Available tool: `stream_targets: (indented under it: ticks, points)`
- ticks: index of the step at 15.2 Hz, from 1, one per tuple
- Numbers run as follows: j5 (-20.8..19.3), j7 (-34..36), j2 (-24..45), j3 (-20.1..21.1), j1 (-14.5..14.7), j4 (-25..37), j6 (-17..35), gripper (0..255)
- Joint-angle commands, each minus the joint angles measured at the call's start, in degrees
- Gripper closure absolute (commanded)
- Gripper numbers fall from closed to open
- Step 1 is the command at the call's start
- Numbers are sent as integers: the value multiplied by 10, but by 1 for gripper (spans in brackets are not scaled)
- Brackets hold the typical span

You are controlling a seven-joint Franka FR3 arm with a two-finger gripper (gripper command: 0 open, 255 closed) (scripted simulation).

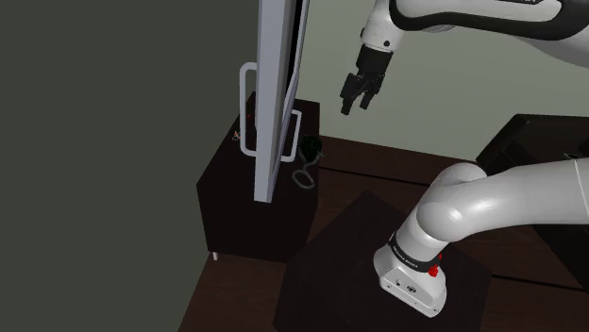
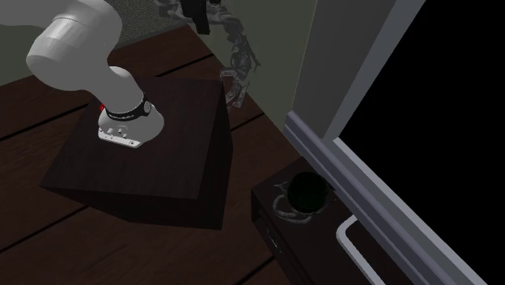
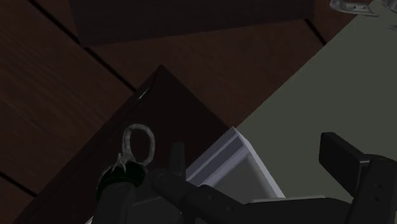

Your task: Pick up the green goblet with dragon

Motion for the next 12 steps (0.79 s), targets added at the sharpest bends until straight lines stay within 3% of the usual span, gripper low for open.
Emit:
stream_targets:
  ticks: [1, 12]
  points:
    - [0, 0, 0, 0, 0, 0, 0, 0]
    - [-42, -65, 152, -58, -24, -52, 203, 0]
